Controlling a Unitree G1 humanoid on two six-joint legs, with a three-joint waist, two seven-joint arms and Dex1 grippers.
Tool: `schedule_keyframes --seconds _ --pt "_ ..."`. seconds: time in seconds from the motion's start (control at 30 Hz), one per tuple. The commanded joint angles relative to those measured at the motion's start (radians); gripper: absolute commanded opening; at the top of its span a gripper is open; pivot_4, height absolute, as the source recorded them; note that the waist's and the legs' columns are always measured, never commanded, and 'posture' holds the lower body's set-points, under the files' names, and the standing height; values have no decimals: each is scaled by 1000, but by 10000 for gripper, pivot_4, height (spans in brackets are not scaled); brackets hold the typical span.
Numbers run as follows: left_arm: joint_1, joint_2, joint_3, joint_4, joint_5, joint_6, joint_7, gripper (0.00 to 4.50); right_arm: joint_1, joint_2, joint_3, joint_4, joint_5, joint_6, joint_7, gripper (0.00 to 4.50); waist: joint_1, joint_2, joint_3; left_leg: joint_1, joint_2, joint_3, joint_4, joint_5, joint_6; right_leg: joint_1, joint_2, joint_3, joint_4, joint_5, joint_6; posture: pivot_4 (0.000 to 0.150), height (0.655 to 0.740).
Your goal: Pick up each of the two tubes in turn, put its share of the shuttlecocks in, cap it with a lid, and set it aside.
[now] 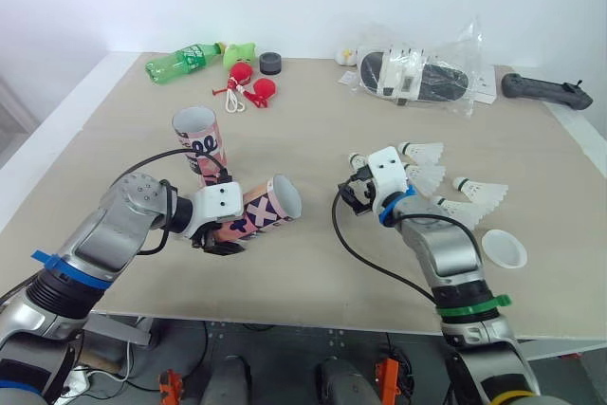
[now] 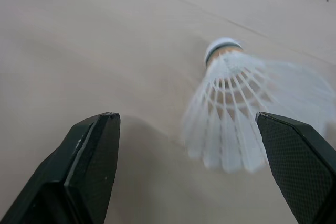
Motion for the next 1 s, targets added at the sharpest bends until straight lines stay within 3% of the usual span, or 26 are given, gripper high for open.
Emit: schedule_keyframes --seconds 0.03,0.1,0.2,0.4,0.47,0.5,0.6,0.73,0.87,1.0 --pt "14 -6 -15 -12 -5 6 3 31154 -66 22 -26 104 -17 -102 -33 44207 -1 0 0 0 0 0 0 0 0 0 0 0 0 0 0 1500 7400" --pt "16 -6 -14 -15 -5 8 3 31154 -96 32 -29 173 -22 -146 -40 44207 -1 0 0 0 0 0 0 0 0 0 0 0 0 0 0 1500 7400" --pt "18 -6 -12 -20 -5 11 6 31154 -120 37 -29 246 -31 -196 -48 38419 -3 0 0 0 0 0 0 0 0 0 0 0 0 0 0 1500 7400" --pt "24 -2 -6 -23 -3 12 9 31154 -117 45 -25 270 -27 -241 -31 14380 -3 1 0 0 0 0 0 0 0 0 0 0 0 0 0 1500 7400" --pt "23 -4 -7 -21 -1 12 10 31154 -113 44 -21 253 -27 -241 -22 3414 -4 1 0 0 0 0 0 0 0 0 0 0 0 0 0 1500 7400" --pt "22 -5 -8 -19 0 11 11 31154 -112 44 -21 238 -21 -236 -11 1101 -4 1 0 0 0 0 0 0 0 0 0 0 0 0 0 1500 7400" --pt "18 -10 -11 -12 2 9 13 31154 -116 38 -16 160 2 -202 41 378 -4 1 1 0 0 0 0 0 0 0 0 0 0 0 0 1500 7400" --pt "15 -15 -12 -5 5 4 15 31154 -132 -57 39 -77 70 -130 270 378 -3 4 2 -1 0 0 0 0 0 0 0 0 0 0 0 1500 7400" --pt "21 -19 -11 -3 6 3 17 31154 -146 -282 59 -356 219 -113 633 378 2 6 3 -1 0 -1 0 0 0 0 0 -1 0 -1 1 1500 7400" --pt "21 -23 -11 3 7 2 22 31154 -144 -464 72 -468 300 -94 846 378 5 6 3 1 0 -1 0 0 0 1 0 -1 0 -1 1 1500 7400"
